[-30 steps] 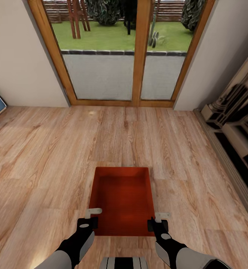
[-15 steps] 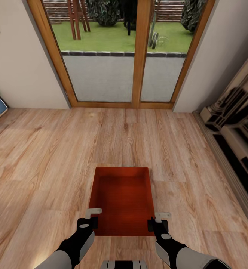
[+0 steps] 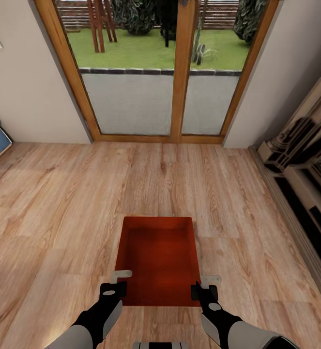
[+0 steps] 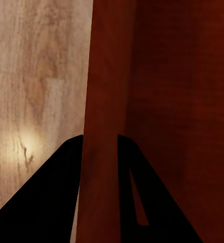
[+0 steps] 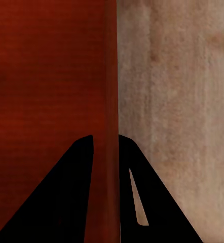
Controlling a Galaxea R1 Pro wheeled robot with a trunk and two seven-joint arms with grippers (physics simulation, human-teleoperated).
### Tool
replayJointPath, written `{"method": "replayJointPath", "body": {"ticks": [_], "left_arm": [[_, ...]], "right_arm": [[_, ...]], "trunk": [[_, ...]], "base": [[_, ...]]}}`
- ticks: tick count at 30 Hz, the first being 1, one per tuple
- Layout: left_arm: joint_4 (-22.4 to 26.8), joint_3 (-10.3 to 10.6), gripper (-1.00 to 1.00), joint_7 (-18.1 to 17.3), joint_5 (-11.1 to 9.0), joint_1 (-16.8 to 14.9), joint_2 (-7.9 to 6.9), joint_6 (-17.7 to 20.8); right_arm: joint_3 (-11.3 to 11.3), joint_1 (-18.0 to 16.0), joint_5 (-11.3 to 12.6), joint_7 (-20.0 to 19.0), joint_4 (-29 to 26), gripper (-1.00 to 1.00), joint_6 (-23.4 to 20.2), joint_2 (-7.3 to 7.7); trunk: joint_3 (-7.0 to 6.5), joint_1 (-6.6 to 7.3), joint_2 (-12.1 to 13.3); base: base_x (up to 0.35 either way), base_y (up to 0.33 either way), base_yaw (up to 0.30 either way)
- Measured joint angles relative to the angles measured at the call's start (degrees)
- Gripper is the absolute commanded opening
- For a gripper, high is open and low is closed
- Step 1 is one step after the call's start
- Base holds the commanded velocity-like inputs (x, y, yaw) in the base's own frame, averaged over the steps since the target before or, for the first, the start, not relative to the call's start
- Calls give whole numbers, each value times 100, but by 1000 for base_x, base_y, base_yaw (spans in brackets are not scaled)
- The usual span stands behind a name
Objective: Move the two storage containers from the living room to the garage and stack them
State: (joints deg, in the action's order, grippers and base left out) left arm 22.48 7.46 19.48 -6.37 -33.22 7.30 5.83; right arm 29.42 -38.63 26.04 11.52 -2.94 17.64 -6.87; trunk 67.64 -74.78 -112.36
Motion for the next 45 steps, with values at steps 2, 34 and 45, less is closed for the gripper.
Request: {"method": "replayJointPath", "body": {"ticks": [2, 34, 45], "left_arm": [[0, 0, -100, 0, -1, 0, 0, 0], [15, 16, -100, 2, -18, 1, -8, 1], [22, 18, -100, 6, -20, 1, -8, 2]], "right_arm": [[0, 0, -1, 0, 0, -100, 0, 0], [14, -1, 23, 6, 3, -100, 17, -8], [6, -1, 14, 8, 1, -100, 18, -8]], "trunk": [[-36, 44, 80], [-610, 747, 1364], [-808, 989, 1805]], "base": [[0, 0, 0], [0, 0, 0], [0, 0, 0]]}}
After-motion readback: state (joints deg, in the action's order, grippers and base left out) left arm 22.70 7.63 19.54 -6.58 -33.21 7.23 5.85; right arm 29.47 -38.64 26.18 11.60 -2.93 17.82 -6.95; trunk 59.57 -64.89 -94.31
